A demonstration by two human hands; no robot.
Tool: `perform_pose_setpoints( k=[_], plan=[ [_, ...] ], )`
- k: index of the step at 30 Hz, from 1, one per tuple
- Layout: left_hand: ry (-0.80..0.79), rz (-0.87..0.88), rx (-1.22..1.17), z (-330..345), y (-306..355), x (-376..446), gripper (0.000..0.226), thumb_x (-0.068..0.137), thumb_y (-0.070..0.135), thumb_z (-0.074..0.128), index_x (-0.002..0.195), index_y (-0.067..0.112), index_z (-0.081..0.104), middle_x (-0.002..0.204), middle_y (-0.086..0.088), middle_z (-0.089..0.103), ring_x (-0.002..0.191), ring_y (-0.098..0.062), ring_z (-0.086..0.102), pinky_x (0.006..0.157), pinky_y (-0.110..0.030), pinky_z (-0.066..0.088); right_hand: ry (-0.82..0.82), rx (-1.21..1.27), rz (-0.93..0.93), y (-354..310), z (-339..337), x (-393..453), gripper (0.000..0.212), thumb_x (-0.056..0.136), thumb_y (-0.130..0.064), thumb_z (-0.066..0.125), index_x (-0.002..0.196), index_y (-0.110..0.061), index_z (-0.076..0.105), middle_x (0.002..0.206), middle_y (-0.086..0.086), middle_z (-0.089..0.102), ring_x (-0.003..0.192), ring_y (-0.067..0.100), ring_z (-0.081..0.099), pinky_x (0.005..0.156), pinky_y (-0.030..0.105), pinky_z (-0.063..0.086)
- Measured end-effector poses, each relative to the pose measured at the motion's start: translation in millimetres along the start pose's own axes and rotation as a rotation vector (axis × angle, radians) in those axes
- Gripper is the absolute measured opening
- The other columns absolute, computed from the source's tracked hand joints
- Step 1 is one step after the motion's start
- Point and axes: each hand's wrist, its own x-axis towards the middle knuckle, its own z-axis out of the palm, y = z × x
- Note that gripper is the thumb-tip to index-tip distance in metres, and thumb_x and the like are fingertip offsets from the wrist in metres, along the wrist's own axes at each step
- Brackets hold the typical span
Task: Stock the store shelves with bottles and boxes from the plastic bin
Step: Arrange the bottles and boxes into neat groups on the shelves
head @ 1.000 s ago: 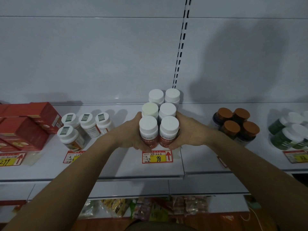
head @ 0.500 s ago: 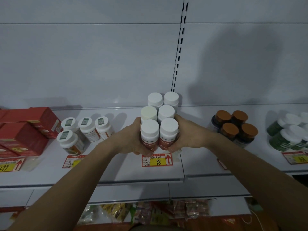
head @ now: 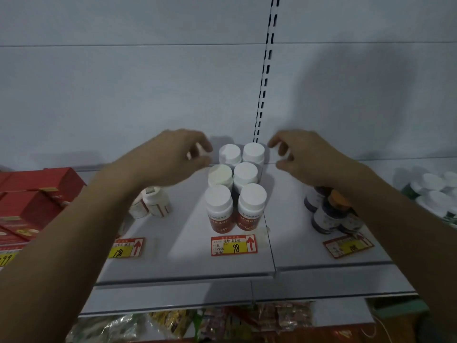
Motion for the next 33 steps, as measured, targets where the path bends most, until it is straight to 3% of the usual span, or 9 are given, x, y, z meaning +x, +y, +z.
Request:
perform_pose_setpoints(
  k=[3, 7, 13, 17, 24, 33],
  plan=[
    [0.007, 0.053, 0.002, 7, 6, 50, 0.032, 0.094, 0.044, 0.063, 0.117, 0.022, 0.064, 0.111, 0.003, 0.068, 0.088, -0.012, 0.064, 0.083, -0.032, 0.050, -0.062, -0.052, -0.102, -5, -7, 33, 0.038, 0.090, -0.019, 0.073, 0.124, -0.027, 0.058, 0.118, -0.005, 0.055, 0.087, 0.009, 0.051, 0.080, 0.024, 0.037],
    [-0.097, 0.064, 0.049, 23, 12, 89, 0.040, 0.086, 0.050, 0.071, 0.115, 0.023, 0.064, 0.114, 0.003, 0.063, 0.104, -0.020, 0.061, 0.094, -0.035, 0.049, -0.192, -0.029, -0.158, -5, -3, 54, 0.033, 0.086, -0.022, 0.078, 0.113, -0.029, 0.060, 0.116, -0.008, 0.057, 0.090, 0.007, 0.054, 0.069, 0.018, 0.038],
    [-0.045, 0.058, 0.043, 30, 5, 99, 0.027, 0.085, 0.029, 0.074, 0.109, 0.023, 0.062, 0.111, 0.001, 0.059, 0.104, -0.023, 0.060, 0.090, -0.035, 0.049, -0.184, -0.009, -0.145, 1, 12, 65, 0.034, 0.086, -0.021, 0.078, 0.106, -0.033, 0.053, 0.113, -0.005, 0.057, 0.082, 0.001, 0.051, 0.078, 0.030, 0.042],
    [-0.035, 0.021, 0.057, 26, -10, 94, 0.031, 0.088, 0.029, 0.070, 0.117, 0.024, 0.061, 0.117, -0.001, 0.062, 0.104, -0.023, 0.059, 0.092, -0.038, 0.049, -0.156, 0.030, -0.133, 0, 14, 66, 0.037, 0.088, -0.018, 0.074, 0.110, -0.031, 0.047, 0.115, 0.000, 0.060, 0.090, 0.019, 0.060, 0.082, 0.039, 0.051],
    [-0.012, 0.012, 0.057, 26, -28, 82, 0.034, 0.090, 0.033, 0.068, 0.121, 0.022, 0.060, 0.123, -0.002, 0.063, 0.096, -0.018, 0.053, 0.086, -0.031, 0.045, -0.137, 0.078, -0.218, -11, 14, 67, 0.038, 0.089, -0.012, 0.073, 0.110, -0.028, 0.046, 0.113, -0.004, 0.059, 0.096, 0.021, 0.060, 0.080, 0.033, 0.048],
    [0.002, 0.026, 0.021, 27, -25, 76, 0.039, 0.092, 0.035, 0.068, 0.126, 0.018, 0.059, 0.126, -0.004, 0.063, 0.086, -0.018, 0.054, 0.082, -0.030, 0.046, -0.178, 0.073, -0.239, -8, 14, 67, 0.040, 0.090, -0.008, 0.070, 0.114, -0.030, 0.046, 0.121, -0.004, 0.059, 0.099, 0.021, 0.060, 0.085, 0.037, 0.051]
  ],
)
